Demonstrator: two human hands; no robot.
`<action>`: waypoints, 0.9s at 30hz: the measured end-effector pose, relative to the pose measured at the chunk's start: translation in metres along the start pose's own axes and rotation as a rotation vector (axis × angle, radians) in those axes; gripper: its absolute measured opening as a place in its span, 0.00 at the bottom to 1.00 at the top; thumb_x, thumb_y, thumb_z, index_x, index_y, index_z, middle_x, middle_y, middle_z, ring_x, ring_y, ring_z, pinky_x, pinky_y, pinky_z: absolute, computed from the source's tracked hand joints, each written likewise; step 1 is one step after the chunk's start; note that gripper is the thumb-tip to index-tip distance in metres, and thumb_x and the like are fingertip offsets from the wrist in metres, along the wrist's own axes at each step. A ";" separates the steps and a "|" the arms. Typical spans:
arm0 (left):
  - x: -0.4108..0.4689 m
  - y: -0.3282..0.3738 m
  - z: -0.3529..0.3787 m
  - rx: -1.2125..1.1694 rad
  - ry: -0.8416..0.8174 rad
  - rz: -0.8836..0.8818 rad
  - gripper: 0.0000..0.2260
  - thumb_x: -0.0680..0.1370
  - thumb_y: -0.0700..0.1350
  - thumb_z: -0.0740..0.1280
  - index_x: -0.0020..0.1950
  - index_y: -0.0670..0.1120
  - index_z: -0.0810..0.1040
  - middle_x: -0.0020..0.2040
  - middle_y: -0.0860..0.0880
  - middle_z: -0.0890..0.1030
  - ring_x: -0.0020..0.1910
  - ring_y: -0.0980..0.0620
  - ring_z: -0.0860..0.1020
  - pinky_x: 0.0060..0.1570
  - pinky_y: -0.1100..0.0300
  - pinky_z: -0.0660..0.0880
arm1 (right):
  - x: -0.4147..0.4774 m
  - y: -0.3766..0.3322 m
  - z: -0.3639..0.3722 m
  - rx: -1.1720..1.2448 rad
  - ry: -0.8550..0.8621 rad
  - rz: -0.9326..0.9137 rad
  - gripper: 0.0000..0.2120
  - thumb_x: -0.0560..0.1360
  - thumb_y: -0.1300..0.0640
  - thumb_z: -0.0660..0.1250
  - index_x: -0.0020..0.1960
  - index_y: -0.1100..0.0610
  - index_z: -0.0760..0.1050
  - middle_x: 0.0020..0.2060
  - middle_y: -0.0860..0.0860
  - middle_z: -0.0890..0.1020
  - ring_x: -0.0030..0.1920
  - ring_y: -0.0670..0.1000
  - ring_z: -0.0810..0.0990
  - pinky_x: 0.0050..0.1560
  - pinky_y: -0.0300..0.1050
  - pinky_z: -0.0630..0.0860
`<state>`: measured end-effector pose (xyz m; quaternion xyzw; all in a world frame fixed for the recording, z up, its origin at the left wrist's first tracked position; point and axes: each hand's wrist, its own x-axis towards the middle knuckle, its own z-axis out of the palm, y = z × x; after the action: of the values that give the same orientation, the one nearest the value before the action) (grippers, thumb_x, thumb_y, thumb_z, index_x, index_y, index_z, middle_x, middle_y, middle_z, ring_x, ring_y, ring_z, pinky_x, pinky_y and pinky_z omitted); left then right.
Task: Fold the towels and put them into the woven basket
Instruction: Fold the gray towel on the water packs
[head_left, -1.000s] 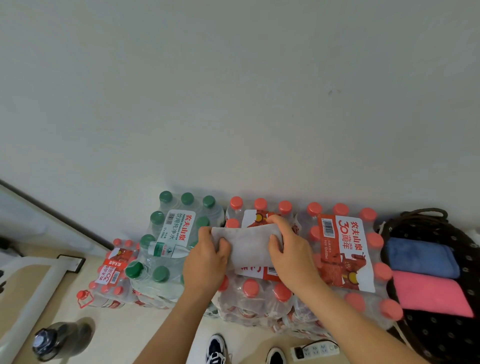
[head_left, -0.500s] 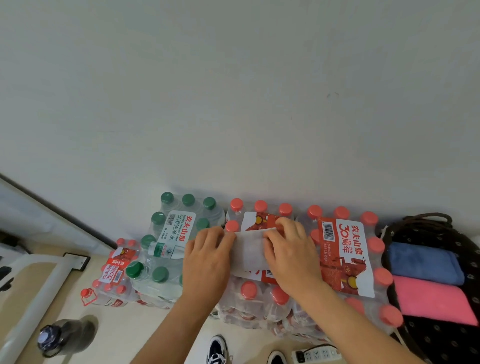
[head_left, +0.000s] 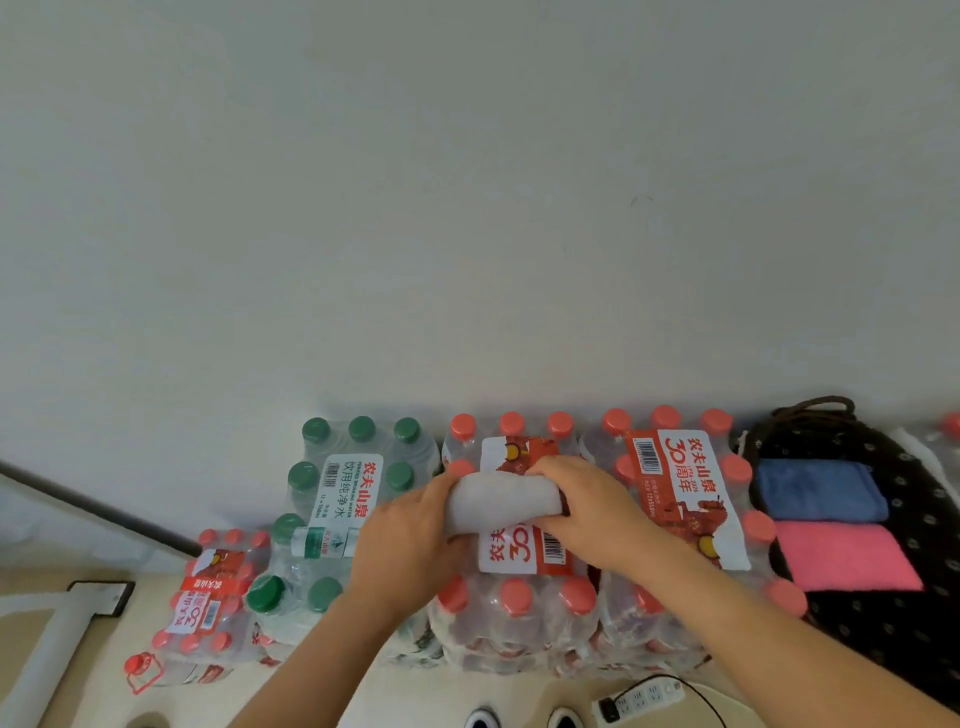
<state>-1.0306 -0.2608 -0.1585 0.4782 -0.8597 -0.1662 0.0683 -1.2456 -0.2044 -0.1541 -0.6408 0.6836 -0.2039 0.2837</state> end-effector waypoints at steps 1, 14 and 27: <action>0.003 -0.003 -0.009 -0.139 -0.015 -0.045 0.21 0.71 0.57 0.68 0.64 0.58 0.72 0.49 0.57 0.82 0.44 0.56 0.80 0.41 0.65 0.75 | 0.001 -0.003 -0.005 0.086 -0.022 0.067 0.12 0.72 0.52 0.72 0.54 0.49 0.75 0.49 0.43 0.79 0.50 0.43 0.78 0.51 0.46 0.78; 0.026 0.057 -0.037 -1.646 -0.254 -0.365 0.14 0.77 0.44 0.67 0.62 0.52 0.72 0.46 0.46 0.80 0.32 0.53 0.79 0.25 0.61 0.74 | -0.055 -0.022 -0.059 1.165 0.236 0.458 0.14 0.76 0.61 0.67 0.58 0.48 0.73 0.42 0.56 0.83 0.35 0.59 0.81 0.34 0.48 0.78; 0.025 0.178 0.024 -0.201 0.041 0.776 0.31 0.68 0.57 0.73 0.67 0.54 0.66 0.69 0.50 0.70 0.68 0.51 0.67 0.66 0.50 0.69 | -0.168 0.060 -0.131 1.255 0.382 0.625 0.13 0.80 0.54 0.59 0.48 0.58 0.81 0.34 0.61 0.78 0.24 0.52 0.75 0.21 0.38 0.72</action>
<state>-1.1930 -0.1894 -0.1198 0.1123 -0.9543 -0.2019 0.1894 -1.3729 -0.0433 -0.0726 -0.0855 0.6267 -0.5754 0.5185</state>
